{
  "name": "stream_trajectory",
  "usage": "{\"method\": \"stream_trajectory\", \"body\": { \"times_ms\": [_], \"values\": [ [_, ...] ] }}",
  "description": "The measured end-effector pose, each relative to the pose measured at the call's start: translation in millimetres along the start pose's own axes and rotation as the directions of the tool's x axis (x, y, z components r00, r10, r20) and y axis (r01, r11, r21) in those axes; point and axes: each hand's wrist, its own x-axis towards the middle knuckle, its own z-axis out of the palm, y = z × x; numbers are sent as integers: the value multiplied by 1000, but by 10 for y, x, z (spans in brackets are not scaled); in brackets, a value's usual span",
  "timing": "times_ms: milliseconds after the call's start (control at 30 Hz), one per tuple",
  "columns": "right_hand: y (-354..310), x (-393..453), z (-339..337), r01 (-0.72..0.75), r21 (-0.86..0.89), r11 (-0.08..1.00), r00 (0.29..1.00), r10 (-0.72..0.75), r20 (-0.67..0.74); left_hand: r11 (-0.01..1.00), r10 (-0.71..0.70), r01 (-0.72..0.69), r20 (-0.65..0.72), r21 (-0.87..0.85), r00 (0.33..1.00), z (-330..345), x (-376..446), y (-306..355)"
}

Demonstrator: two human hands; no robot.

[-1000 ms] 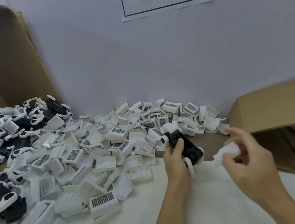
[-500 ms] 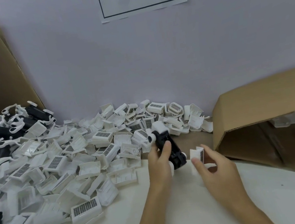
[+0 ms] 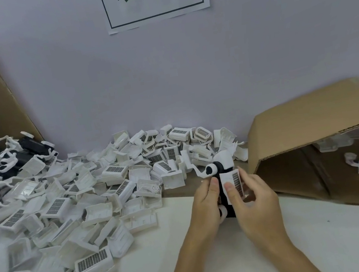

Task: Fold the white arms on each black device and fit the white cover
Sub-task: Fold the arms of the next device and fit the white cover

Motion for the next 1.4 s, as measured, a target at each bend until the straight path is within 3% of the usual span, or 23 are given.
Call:
{"method": "stream_trajectory", "body": {
  "times_ms": [300,533,733,867,1000,1133,1233,1333,1400],
  "values": [
    [-25,-5,7,48,-14,999,999,-48,-5,994,100,-97,-52,58,994,19,-13,8],
    [-24,-10,-4,72,-15,997,997,-71,37,996,75,-78,-70,-35,995,11,-21,24],
    [-55,-58,80,-42,88,995,996,48,-70,995,86,-84,-35,55,996,21,-42,46],
    [-87,-67,67,-4,69,998,1000,6,-22,995,95,-96,-72,0,993,34,-44,50],
    [-95,-58,102,-22,36,999,998,24,-66,995,34,-35,-15,-99,999,45,-65,94],
    [-98,-61,87,-28,69,997,1000,28,8,982,23,-12,58,-188,998,102,-79,125],
    [-89,-25,55,-173,218,961,985,175,11,994,25,-22,31,-112,999,64,-41,109],
    [-151,25,0,-402,371,837,915,367,165,994,14,-6,75,-108,997,38,-47,123],
    [-181,44,-29,-491,464,737,871,420,255,996,22,-14,96,-90,995,62,-61,140]
  ]
}}
